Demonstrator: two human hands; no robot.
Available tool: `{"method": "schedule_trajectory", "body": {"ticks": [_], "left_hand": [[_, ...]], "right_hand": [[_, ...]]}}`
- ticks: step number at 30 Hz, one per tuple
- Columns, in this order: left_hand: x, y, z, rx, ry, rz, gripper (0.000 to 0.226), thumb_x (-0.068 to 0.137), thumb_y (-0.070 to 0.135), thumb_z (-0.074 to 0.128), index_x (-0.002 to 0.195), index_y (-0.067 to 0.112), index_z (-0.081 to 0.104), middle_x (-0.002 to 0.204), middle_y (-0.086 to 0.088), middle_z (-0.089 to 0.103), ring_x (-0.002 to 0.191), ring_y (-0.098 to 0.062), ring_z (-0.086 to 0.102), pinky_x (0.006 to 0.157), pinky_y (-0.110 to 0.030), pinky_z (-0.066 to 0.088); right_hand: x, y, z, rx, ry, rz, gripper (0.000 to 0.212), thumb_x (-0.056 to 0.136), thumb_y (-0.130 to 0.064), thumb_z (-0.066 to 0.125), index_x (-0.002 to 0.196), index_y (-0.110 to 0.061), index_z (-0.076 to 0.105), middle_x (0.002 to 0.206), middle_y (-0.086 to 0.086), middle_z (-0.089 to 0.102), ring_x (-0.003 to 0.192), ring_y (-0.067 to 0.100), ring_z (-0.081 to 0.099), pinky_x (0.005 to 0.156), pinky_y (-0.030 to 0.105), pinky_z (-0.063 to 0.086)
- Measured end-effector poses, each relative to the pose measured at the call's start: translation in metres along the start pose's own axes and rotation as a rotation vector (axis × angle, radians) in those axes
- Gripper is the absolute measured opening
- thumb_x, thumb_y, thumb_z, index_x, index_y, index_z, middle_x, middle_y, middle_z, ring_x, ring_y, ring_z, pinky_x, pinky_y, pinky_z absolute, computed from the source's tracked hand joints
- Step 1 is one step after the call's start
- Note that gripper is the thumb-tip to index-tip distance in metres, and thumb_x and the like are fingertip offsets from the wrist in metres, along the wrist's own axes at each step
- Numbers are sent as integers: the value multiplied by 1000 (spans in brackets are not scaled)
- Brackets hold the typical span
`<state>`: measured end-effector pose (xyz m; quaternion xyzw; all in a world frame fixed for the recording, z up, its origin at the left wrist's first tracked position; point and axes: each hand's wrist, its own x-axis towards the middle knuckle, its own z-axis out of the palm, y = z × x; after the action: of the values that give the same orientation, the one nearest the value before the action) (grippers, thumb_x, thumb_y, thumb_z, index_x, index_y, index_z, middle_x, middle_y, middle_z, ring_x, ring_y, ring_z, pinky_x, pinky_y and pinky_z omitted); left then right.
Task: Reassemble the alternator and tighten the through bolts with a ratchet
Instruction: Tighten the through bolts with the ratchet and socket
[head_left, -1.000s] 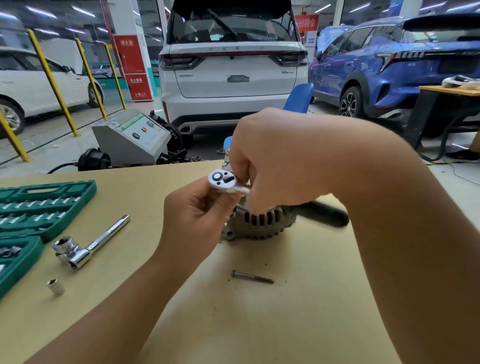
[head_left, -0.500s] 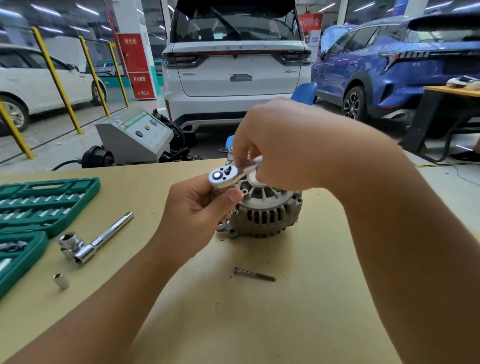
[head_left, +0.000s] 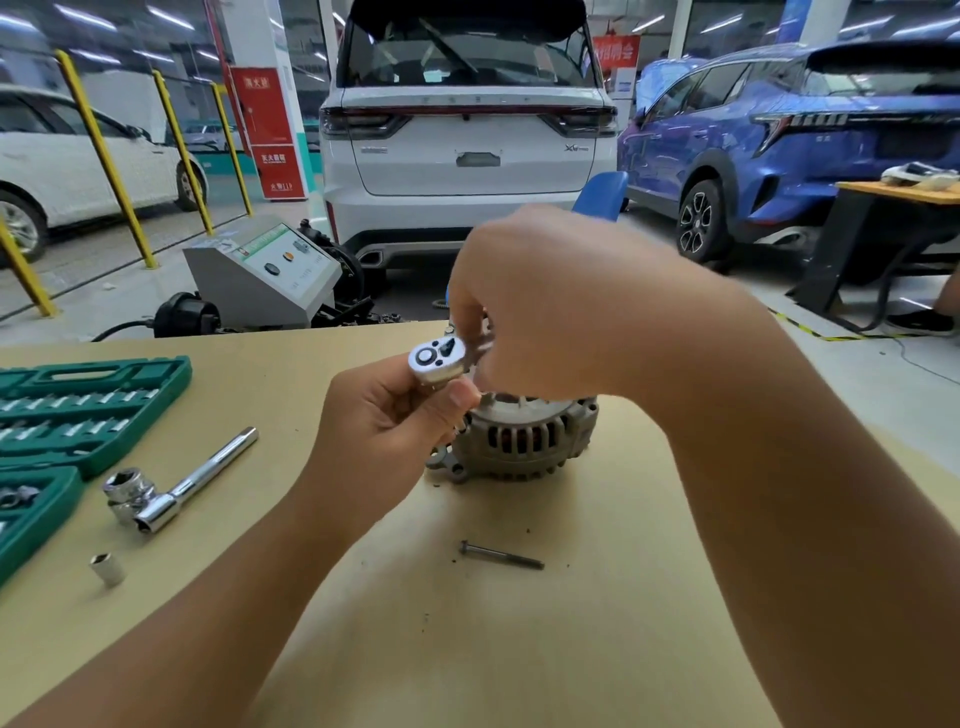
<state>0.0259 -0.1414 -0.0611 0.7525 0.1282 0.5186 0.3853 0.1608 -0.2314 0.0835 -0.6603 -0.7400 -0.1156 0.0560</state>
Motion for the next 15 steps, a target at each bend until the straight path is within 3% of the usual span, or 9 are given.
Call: {"method": "schedule_trajectory", "body": {"ticks": [2,4,6,8,10,15], "left_hand": [[-1,0,7,58,57,27,10,93,32,70,88,29,77,68,0,70,57,-12,57,56,-27,48],[-1,1,11,93,70,42,9,92,36,67,88,34,75,67,10,69,57,-6,56,56,-23,47],[-1,2,7,50,22,26,10,92,35,67,92,31,76,69,5,68,59,-6,57,58,-22,47],[0,1,1,-1,-52,5,15,92,34,68,95,25,79,77,-10,70,61,-19,56,58,-27,47],[1,1,-2,-14,-54,-8,14,92,33,70,96,22,79,78,-16,69,61,-29,56,57,-32,47],[0,-1,7,34,50,16,6,94,29,72,94,28,78,71,7,69,59,-11,57,57,-25,49]], "right_hand": [[4,-4,3,-32,-124,-62,13,90,-31,69,92,-25,57,82,-14,42,71,6,48,53,13,38],[5,-3,5,-30,-133,-87,18,89,-28,69,100,-26,55,83,-14,41,74,7,48,50,17,33],[4,1,6,-1,-60,-71,27,85,-20,69,106,-32,57,85,-14,44,76,9,50,51,22,32],[6,4,8,-3,-3,-65,26,83,-14,69,84,-35,53,80,-12,45,71,13,50,56,29,44],[13,6,10,-35,16,-64,40,80,-15,71,65,-32,39,71,-10,42,64,18,48,68,41,53],[23,3,16,-97,-40,-20,46,72,-24,78,56,-33,36,63,-11,43,55,14,46,65,40,52]]}}
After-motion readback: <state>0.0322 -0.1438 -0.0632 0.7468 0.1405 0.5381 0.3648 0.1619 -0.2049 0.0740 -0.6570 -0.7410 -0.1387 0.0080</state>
